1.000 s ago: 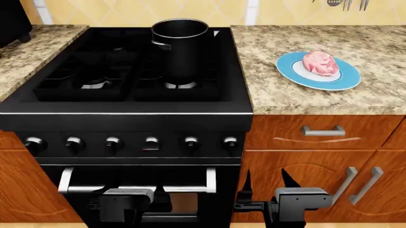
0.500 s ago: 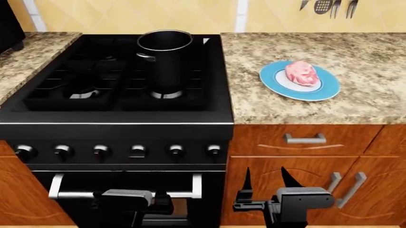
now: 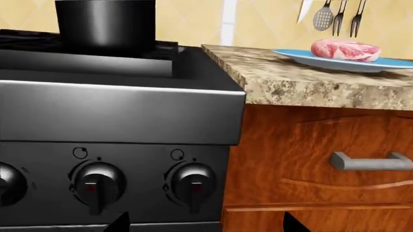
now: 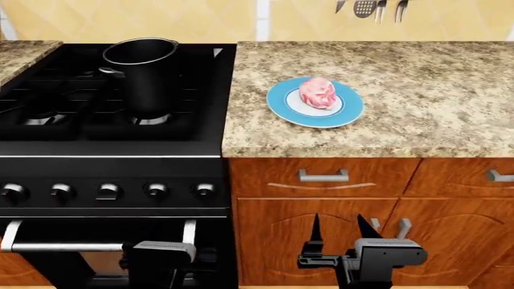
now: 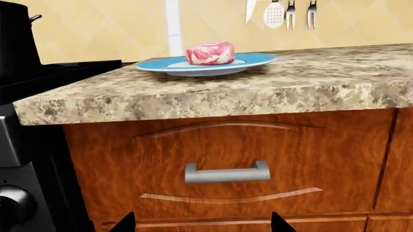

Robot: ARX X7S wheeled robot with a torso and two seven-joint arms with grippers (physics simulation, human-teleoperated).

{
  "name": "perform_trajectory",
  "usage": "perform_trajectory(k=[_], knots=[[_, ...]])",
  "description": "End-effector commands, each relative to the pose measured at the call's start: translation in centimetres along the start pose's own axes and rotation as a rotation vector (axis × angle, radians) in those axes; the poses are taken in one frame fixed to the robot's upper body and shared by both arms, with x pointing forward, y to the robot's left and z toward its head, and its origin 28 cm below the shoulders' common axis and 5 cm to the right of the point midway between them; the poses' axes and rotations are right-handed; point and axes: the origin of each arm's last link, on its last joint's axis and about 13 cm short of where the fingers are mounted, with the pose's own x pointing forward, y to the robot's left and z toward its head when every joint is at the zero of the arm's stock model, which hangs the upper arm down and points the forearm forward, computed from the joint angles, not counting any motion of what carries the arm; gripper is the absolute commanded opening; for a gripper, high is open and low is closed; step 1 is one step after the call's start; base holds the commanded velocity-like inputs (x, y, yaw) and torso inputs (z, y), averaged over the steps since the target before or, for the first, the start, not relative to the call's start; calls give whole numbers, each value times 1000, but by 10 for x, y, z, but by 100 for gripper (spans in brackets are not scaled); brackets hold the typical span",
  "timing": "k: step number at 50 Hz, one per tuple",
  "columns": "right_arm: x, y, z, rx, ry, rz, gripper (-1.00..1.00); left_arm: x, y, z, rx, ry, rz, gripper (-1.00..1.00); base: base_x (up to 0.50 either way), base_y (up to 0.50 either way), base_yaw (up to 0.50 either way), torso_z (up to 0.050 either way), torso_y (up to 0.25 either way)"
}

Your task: Frozen meat rests on a plate on the counter. Retrieve the meat and place it in a pot on a burner. Then turn the burner on.

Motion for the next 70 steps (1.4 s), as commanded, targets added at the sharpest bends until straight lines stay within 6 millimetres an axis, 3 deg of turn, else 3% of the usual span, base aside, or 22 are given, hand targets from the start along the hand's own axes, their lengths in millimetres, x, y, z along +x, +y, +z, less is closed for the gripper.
perform_trajectory(k=[1, 10, 13, 17, 26, 30, 34, 46, 70], knots=[[1, -1, -1, 11, 8, -7, 100, 1, 0, -2, 1, 9, -5, 100, 0, -500, 0, 50, 0], [1, -2, -1, 6, 9, -17, 100, 2, -1, -3, 4, 20, 5, 100, 0, -500, 0, 50, 0], [3, -3, 10, 2, 48, -23, 100, 6, 2, 6, 29, 61, 48, 100, 0, -86, 0, 20, 0], [2, -5, 53, -28, 94, 22, 100, 11, 4, 45, 64, 115, 62, 100, 0, 0, 0, 0, 0], [7, -12, 193, 44, 84, 132, 100, 10, 10, 166, 17, 119, -59, 100, 0, 0, 0, 0, 0], [9, -16, 230, 50, 58, 184, 100, 8, 10, 200, 57, 77, -92, 100, 0, 0, 0, 0, 0], [8, -17, 255, 34, 33, 234, 100, 7, 12, 223, 94, 36, -114, 100, 0, 0, 0, 0, 0], [4, -16, 289, 46, 12, 333, 100, -3, 10, 254, 127, -39, -132, 100, 65, -3, 0, 0, 0], [9, -12, 288, -3, 1, 344, 100, -1, 13, 255, 116, -55, -123, 100, 500, -38, 0, 0, 0]])
